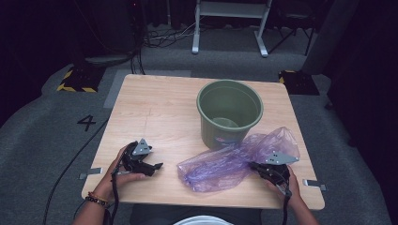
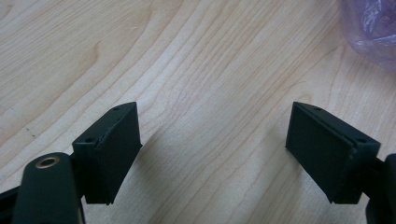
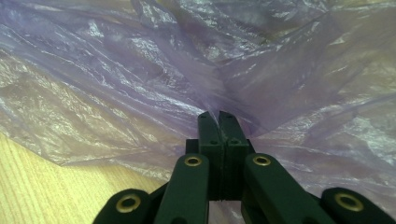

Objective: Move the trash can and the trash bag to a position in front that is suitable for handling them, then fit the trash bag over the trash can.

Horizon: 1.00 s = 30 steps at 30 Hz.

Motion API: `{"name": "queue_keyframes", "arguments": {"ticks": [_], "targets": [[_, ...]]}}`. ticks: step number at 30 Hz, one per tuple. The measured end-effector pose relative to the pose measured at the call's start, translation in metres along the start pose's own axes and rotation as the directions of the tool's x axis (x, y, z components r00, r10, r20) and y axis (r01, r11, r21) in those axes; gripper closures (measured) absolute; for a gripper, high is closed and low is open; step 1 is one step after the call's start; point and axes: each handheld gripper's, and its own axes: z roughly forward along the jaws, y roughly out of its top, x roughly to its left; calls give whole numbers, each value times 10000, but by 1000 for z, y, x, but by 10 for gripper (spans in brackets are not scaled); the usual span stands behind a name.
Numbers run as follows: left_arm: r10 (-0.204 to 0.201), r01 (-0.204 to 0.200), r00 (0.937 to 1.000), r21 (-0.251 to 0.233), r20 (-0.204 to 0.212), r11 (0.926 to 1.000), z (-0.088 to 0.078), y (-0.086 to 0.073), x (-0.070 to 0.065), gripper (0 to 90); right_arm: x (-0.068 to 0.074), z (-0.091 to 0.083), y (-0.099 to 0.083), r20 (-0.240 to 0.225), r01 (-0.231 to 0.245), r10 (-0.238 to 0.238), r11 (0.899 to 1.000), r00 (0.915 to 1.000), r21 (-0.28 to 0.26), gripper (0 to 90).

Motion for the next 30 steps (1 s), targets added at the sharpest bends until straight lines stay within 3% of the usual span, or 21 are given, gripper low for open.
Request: {"name": "queue_keyframes", "arguments": {"ticks": [2, 3, 6, 7, 10, 11, 12, 13, 14, 15, 18, 22, 25, 27, 30], "targets": [[-182, 182, 9998, 10, 129, 9998, 1, 0, 2, 169, 0, -1, 0, 38, -22, 22, 10000, 10000, 15, 889], [-400, 398, 9989, 88, 249, 9992, 2, 0, 4, 161, 0, -1, -1, 29, 1, -1, 10000, 10000, 1, 834], [-425, 423, 9989, 86, 213, 9991, 2, 0, 4, 156, 1, -3, 0, -18, 74, -74, 9999, 10000, -100, 770], [-480, 478, 9987, 108, 180, 9988, 2, 1, 3, 155, 3, -4, 1, -161, 211, -216, 9994, 9996, -282, 676], [-473, 471, 9987, 110, 176, 9988, 2, 1, 3, 155, 7, -6, 3, -285, 412, -425, 9981, 9987, -448, 600], [-475, 473, 9987, 111, 174, 9988, 2, 1, 3, 155, 12, -7, 6, -325, 568, -590, 9963, 9977, -649, 498], [-475, 473, 9987, 111, 174, 9988, 2, 1, 3, 155, 12, -7, 6, -325, 568, -590, 9963, 9977, -649, 498], [-470, 468, 9987, 109, 174, 9988, 3, 1, 3, 155, 15, -8, 7, -426, 692, -722, 9952, 9965, -694, 455], [-455, 453, 9988, 71, 185, 9989, 3, 1, 3, 154, 22, -8, 10, -588, 952, -1002, 9920, 9932, -829, 357], [-455, 453, 9988, 71, 185, 9989, 3, 1, 3, 154, 22, -8, 10, -588, 952, -1002, 9920, 9932, -829, 357], [-458, 456, 9988, 110, 185, 9989, 4, 2, 2, 154, 33, -6, 17, -763, 1405, -1477, 9858, 9861, -918, 272], [-468, 466, 9987, 66, 182, 9989, 5, 3, 1, 155, 52, 6, 25, -1069, 2262, -2344, 9705, 9663, -829, 233], [-471, 470, 9988, 78, 154, 9989, 5, 3, 0, 154, 59, 14, 27, -1283, 2491, -2559, 9662, 9582, -667, 232], [-430, 428, 9989, 87, 203, 9990, 6, 4, -1, 154, 68, 23, 31, -1614, 2870, -2911, 9567, 9430, -487, 232], [-381, 378, 9990, 103, 241, 9992, 6, 5, -1, 154, 72, 28, 32, -1869, 2948, -2970, 9547, 9364, -401, 225]]}}
